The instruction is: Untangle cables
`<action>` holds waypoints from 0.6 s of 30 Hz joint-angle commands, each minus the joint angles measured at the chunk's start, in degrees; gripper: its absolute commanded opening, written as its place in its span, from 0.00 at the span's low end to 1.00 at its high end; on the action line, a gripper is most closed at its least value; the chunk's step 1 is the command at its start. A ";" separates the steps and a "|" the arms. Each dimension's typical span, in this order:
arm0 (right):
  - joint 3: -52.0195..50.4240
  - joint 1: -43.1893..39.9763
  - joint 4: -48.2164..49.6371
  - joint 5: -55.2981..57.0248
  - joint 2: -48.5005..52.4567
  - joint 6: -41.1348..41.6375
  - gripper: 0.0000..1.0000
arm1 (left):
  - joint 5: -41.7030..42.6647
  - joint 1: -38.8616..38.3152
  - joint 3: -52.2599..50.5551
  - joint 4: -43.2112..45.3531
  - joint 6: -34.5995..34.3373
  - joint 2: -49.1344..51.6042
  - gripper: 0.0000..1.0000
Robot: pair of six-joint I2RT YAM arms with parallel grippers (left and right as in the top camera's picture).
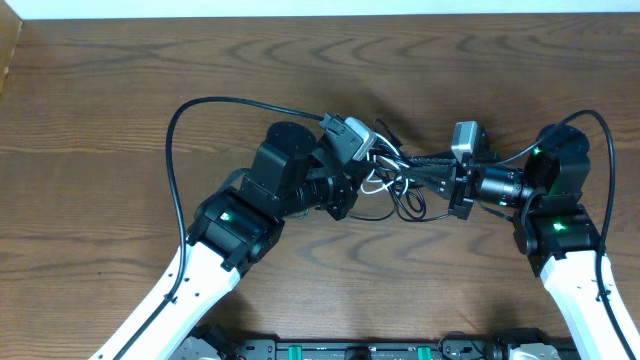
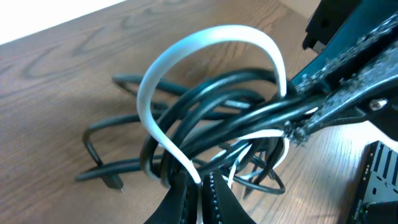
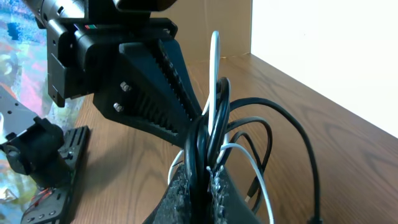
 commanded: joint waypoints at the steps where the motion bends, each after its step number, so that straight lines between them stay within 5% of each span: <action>1: 0.98 -0.11 0.02 -3.04 -0.24 0.52 0.01 | 1.29 0.17 1.68 0.50 4.22 0.26 0.09; 18: 0.98 -0.13 0.02 -10.08 -0.22 -4.96 0.02 | 1.27 0.17 1.68 1.27 10.93 0.26 0.17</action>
